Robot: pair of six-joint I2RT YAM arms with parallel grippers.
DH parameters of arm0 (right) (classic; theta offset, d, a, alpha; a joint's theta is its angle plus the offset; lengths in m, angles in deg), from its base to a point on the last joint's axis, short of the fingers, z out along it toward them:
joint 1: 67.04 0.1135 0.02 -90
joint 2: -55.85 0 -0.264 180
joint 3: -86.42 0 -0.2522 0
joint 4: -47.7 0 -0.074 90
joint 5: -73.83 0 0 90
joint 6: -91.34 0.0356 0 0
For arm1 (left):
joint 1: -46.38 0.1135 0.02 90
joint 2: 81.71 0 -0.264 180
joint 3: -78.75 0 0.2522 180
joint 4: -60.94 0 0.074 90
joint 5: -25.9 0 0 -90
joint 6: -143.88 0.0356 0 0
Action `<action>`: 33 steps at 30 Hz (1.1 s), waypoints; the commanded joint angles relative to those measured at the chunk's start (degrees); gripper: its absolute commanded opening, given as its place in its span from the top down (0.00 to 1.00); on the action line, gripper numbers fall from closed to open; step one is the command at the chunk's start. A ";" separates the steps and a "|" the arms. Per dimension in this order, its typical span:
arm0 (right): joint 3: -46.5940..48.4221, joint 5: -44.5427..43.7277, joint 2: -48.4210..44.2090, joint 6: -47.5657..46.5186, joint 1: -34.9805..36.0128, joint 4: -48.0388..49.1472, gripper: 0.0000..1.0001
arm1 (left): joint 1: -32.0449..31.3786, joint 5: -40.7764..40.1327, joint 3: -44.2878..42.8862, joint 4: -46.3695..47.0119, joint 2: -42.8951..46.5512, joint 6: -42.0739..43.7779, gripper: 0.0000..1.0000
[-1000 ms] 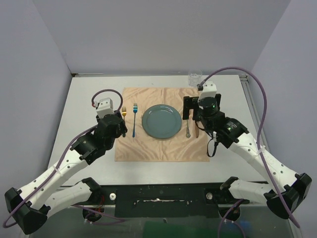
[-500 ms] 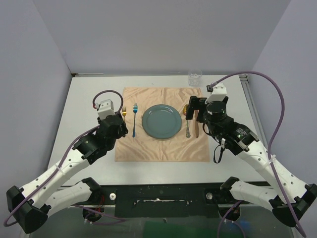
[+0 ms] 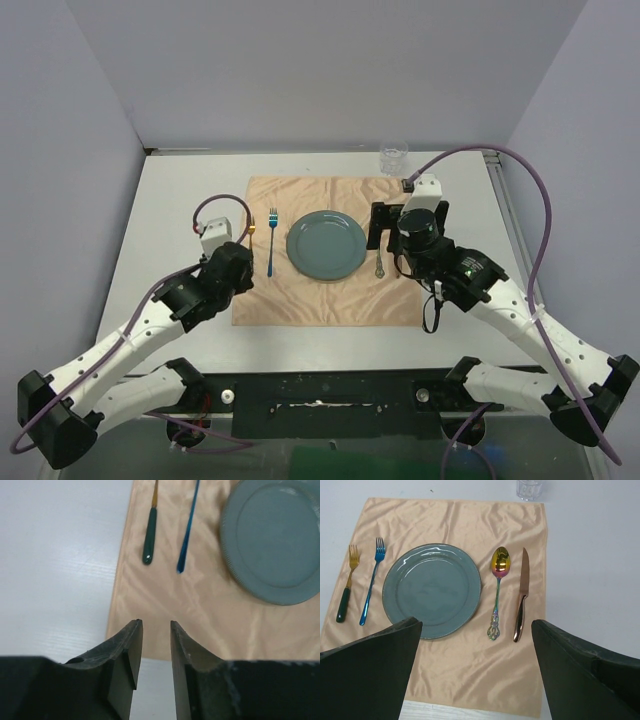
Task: Set the dinner table for one person
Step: Adjust the napkin at the center of the board.
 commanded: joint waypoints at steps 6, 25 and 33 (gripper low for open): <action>1.40 -4.60 -0.23 1.34 0.85 0.85 0.02 | -1.98 0.73 2.32 -13.95 -2.67 -10.93 0.79; -1.61 -5.25 1.75 -0.42 0.90 4.31 0.02 | -4.36 -1.85 12.10 -9.46 -10.91 -22.46 0.80; -2.67 -6.20 -0.32 -0.68 0.90 4.78 0.02 | -4.28 -4.16 13.10 -1.41 -11.27 -19.31 0.80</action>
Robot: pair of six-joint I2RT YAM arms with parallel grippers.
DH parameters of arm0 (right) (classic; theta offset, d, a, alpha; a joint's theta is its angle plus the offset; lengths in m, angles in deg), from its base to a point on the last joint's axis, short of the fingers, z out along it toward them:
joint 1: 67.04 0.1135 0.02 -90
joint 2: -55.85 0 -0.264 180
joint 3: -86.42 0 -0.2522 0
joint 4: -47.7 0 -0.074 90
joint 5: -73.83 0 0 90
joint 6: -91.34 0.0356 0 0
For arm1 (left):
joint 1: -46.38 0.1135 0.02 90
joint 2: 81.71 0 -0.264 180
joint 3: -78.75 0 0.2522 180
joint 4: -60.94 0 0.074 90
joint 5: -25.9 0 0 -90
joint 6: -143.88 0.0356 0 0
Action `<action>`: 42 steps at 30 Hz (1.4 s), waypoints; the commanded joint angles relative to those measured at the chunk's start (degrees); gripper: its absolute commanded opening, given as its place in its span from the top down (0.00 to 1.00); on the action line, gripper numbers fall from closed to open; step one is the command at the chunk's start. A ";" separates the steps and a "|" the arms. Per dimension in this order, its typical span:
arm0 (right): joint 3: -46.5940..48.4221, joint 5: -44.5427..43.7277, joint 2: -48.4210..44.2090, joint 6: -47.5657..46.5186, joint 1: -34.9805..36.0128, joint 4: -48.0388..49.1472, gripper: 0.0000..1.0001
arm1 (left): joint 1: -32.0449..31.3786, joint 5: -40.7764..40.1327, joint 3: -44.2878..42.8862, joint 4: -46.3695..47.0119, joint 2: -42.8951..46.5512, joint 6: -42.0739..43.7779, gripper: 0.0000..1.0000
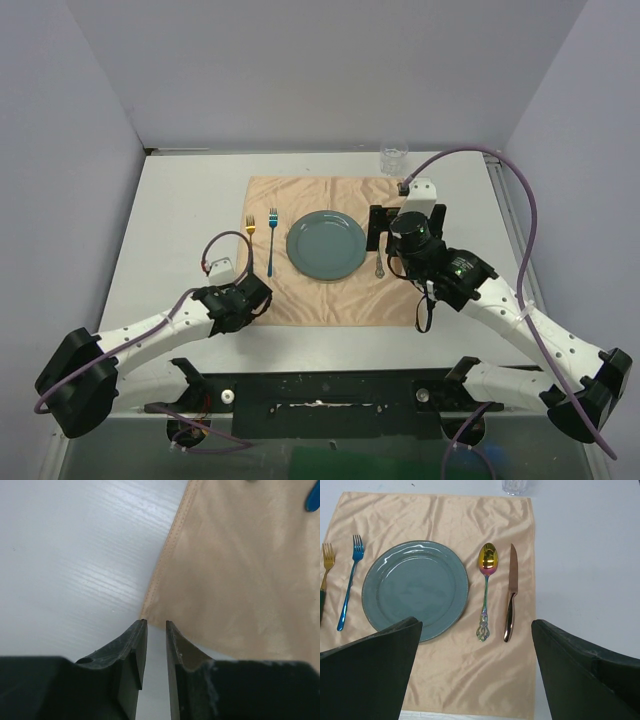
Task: Set the dinner table for one person
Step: Adjust the napkin at the center of the board.
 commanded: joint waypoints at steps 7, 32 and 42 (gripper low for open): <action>0.67 -3.29 -1.29 -0.42 0.27 2.22 0.02 | 0.01 -2.60 -0.44 5.63 -2.79 0.71 0.79; 0.86 -5.07 -3.90 0.15 0.20 1.06 0.02 | -0.09 0.44 1.01 5.15 -8.80 -1.24 1.00; 0.58 -5.61 -5.36 0.24 0.25 1.58 0.02 | -0.25 2.92 0.97 1.94 -10.81 -3.30 1.00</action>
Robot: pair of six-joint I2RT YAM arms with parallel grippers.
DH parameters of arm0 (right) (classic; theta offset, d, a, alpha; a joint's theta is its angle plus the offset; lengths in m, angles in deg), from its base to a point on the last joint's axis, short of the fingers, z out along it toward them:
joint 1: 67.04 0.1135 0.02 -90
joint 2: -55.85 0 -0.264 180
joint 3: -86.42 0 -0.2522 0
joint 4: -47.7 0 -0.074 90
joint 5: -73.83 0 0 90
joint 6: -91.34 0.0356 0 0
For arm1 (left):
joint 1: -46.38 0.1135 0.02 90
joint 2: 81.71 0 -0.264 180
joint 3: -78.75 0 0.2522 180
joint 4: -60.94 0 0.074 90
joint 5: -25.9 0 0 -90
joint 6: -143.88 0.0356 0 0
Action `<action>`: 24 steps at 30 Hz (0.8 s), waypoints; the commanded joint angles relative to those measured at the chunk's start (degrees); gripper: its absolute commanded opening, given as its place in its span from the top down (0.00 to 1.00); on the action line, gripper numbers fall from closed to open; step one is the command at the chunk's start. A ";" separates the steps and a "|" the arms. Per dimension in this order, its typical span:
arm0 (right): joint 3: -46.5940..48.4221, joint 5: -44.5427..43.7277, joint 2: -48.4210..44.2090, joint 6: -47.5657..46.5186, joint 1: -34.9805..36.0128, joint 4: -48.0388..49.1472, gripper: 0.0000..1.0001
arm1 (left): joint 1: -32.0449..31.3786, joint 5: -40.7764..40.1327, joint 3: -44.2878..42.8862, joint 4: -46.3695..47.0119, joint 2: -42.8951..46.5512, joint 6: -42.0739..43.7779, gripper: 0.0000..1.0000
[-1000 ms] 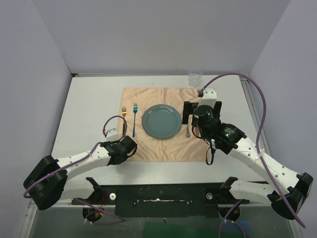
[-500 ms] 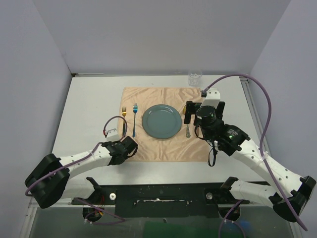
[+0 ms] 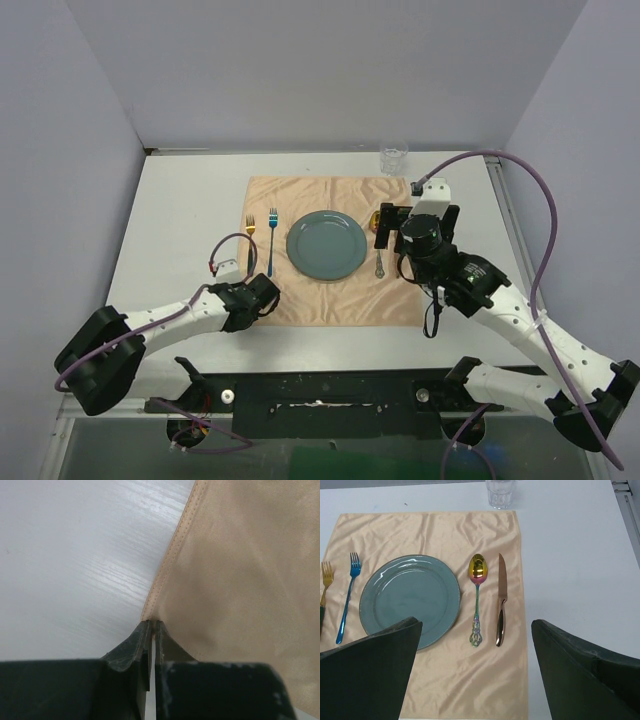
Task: Set the dinner table for one person
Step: Adjust the napkin at the center of the board.
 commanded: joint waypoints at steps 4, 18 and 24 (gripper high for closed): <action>0.86 -2.25 -2.09 0.10 0.26 2.58 0.02 | -0.57 5.63 1.60 -4.05 -3.33 -4.26 1.00; -0.13 -2.18 -2.54 -2.28 0.25 6.36 0.02 | -2.96 7.58 -0.23 -11.50 -1.83 -8.55 1.00; -1.62 -2.16 -4.43 -4.06 0.20 8.33 0.02 | -7.22 7.91 -3.39 -17.18 -5.46 -12.57 1.00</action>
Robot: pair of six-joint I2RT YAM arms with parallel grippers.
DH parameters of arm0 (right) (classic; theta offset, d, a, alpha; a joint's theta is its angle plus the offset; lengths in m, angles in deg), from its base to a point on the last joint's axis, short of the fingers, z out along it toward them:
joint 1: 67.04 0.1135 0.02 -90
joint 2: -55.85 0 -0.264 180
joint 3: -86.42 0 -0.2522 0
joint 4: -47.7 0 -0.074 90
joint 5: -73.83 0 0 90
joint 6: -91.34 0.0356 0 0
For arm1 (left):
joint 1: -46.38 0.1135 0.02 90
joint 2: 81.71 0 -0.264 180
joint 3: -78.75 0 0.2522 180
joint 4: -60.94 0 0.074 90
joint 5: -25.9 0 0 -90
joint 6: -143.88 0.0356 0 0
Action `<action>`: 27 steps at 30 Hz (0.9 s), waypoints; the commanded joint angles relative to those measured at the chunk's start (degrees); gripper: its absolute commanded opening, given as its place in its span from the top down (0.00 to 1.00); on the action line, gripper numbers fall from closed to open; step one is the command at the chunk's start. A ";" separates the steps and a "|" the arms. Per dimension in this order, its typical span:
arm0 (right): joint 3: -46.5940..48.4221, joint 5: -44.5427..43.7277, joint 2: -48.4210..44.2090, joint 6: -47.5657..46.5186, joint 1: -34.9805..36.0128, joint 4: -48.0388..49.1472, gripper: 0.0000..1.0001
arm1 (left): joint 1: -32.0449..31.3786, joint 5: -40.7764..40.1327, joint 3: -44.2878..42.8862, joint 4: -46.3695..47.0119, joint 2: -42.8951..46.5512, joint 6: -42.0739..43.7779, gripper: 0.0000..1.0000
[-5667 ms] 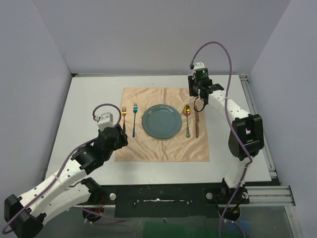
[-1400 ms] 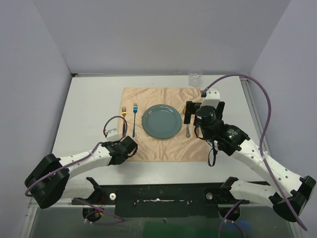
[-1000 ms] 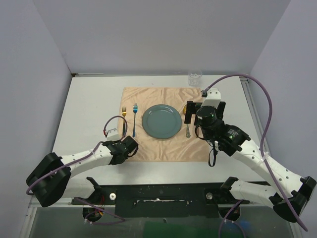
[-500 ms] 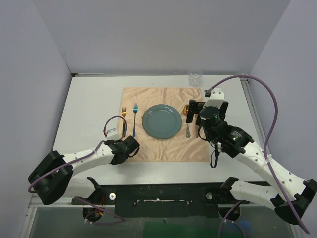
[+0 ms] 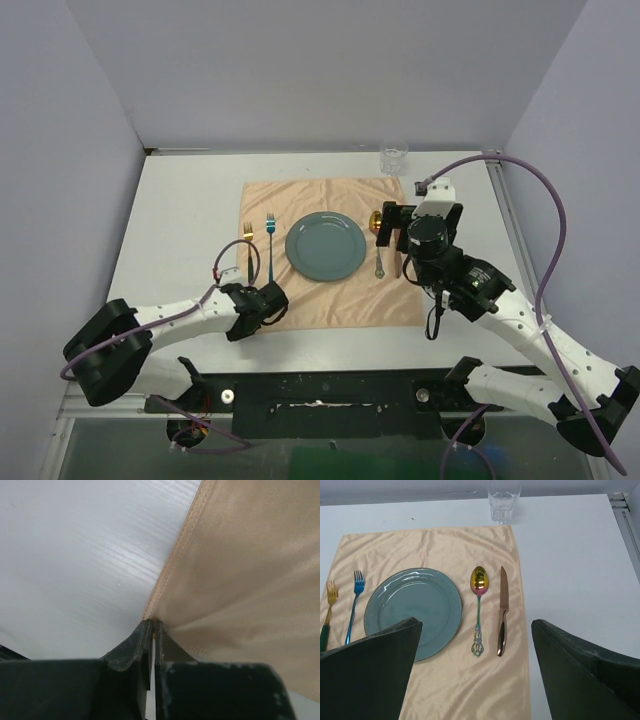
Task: Set the dinner table for one person
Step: Adjust the napkin at the center of the board.
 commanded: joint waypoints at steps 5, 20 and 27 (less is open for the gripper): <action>-1.28 -1.52 -4.21 -2.56 0.14 3.95 0.02 | -4.09 6.17 -1.69 -9.56 -6.42 -5.58 1.00; -1.02 4.33 -2.65 -3.46 0.16 3.87 0.02 | -7.40 -10.68 -11.80 -19.86 3.57 -16.50 0.91; 1.75 8.08 -1.22 -4.14 0.23 1.80 0.02 | -2.79 -14.79 -16.51 -17.90 3.21 -9.23 0.64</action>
